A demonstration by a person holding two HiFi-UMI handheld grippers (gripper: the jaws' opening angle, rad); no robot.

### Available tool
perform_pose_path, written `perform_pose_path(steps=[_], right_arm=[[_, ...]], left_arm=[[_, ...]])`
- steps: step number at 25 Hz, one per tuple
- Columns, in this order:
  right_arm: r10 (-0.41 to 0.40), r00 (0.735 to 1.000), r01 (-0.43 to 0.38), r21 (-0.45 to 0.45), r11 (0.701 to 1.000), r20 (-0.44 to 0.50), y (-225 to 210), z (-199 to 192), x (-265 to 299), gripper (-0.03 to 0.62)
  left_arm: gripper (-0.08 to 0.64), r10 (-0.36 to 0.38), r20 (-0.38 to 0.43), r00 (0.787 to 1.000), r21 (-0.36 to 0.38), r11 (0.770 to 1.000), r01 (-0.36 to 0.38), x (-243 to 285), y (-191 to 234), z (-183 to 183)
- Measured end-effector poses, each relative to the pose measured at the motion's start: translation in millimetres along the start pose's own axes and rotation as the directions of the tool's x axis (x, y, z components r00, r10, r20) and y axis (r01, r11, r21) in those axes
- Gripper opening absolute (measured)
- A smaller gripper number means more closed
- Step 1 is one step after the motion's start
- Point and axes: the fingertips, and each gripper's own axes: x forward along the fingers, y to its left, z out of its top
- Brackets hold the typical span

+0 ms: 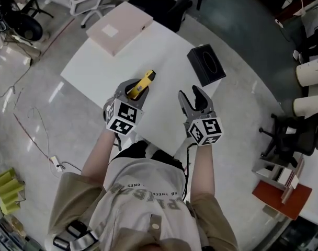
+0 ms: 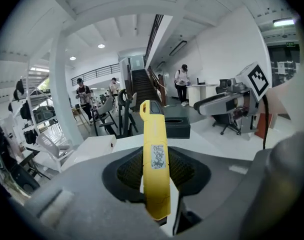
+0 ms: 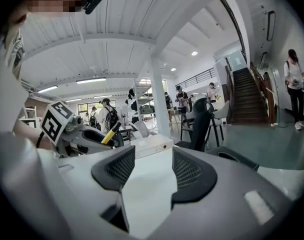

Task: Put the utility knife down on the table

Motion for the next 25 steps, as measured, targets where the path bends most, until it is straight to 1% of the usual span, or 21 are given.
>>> perform_pose_path(steps=[4,7,10,13,16,19,21,23,25], right_arm=[[0.097,0.995,-0.097,0.020,0.995,-0.026,2.7,-4.3,6.3,0.219],[0.167,0.984,-0.169,-0.015,0.986,-0.068,3.9,-7.7,10.2,0.219],[0.249,0.960,-0.258,-0.059,0.964,-0.127,5.4,-12.9,12.9,0.219],[0.330,0.922,-0.356,-0.103,0.929,-0.204,6.9,-18.9,13.1,0.219],[0.405,0.870,-0.459,-0.157,0.875,-0.282,11.4,-22.3,15.5,0.221],[0.460,0.803,-0.561,-0.219,0.798,-0.378,19.0,-29.9,14.3,0.229],[0.472,0.756,-0.621,-0.269,0.736,-0.453,25.7,-37.7,12.1,0.235],[0.464,0.715,-0.668,-0.313,0.675,-0.523,29.9,-47.9,11.3,0.241],[0.451,0.674,-0.707,-0.332,0.625,-0.586,31.5,-61.4,11.7,0.247]], left_arm=[[0.123,-0.066,-0.044,0.997,0.042,0.997,0.068,9.5,-9.5,-7.7],[0.123,-0.107,-0.083,0.991,0.073,0.991,0.114,17.4,-19.9,-14.1],[0.123,-0.137,-0.133,0.982,0.118,0.981,0.153,26.9,-30.2,-22.5],[0.123,-0.161,-0.184,0.970,0.137,0.973,0.188,32.0,-41.6,-29.1],[0.123,-0.172,-0.241,0.955,0.159,0.964,0.214,35.1,-50.7,-32.8],[0.123,-0.188,-0.286,0.940,0.181,0.952,0.245,39.9,-62.3,-35.8],[0.123,-0.195,-0.317,0.928,0.194,0.945,0.264,41.7,-70.3,-39.4],[0.123,-0.192,-0.352,0.916,0.214,0.936,0.279,43.4,-76.7,-45.1],[0.123,-0.189,-0.382,0.905,0.230,0.928,0.291,46.1,-82.5,-52.5]])
